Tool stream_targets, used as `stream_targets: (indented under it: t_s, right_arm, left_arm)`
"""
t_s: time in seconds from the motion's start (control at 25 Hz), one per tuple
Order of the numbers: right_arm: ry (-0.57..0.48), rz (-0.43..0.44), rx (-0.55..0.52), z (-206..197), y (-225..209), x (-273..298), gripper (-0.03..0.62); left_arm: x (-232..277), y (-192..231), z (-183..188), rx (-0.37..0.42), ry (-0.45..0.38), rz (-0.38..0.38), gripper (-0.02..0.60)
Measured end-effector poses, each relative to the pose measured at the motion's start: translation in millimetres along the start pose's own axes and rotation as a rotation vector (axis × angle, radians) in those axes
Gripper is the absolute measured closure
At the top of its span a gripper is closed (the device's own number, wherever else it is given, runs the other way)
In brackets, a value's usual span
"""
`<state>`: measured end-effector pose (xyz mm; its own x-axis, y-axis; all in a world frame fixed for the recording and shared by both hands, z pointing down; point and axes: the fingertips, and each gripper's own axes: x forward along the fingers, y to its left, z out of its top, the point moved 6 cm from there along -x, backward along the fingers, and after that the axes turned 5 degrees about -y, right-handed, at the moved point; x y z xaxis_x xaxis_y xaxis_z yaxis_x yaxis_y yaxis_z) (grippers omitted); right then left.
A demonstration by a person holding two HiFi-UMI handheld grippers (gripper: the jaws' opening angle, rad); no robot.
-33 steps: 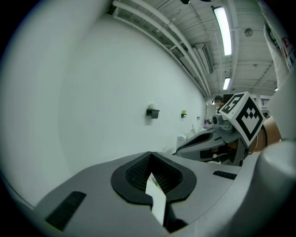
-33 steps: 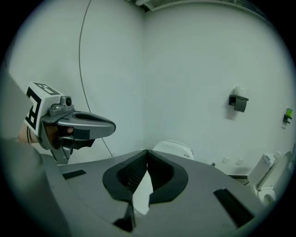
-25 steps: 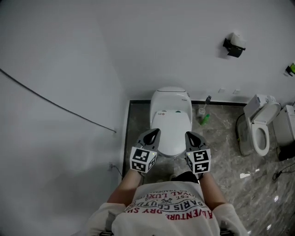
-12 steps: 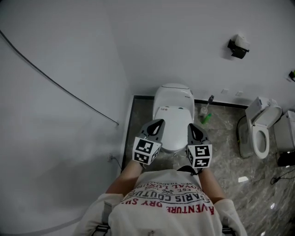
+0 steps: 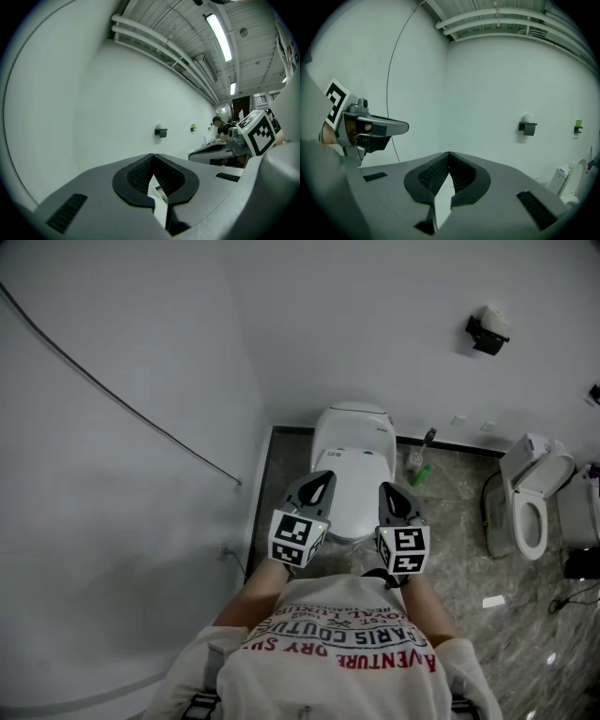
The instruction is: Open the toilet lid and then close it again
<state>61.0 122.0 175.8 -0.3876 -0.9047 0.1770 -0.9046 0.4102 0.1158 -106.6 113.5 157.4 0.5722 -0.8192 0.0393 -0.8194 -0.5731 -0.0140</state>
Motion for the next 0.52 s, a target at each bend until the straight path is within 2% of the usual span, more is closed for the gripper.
stream_targets:
  t_s: [0.32,0.52]
  right_arm:
    - [-0.006,-0.011,0.024,-2.5,1.7,-4.3,0.580]
    - [0.008,0.018,0.049,-5.1,3.6,0.8,0.580]
  left_arm:
    - [-9.8,-2.3,-5.6,0.000,0.003,0.002,0.575]
    - [-7.6,0.6,-7.1,0.006,0.013,0.006,0.575]
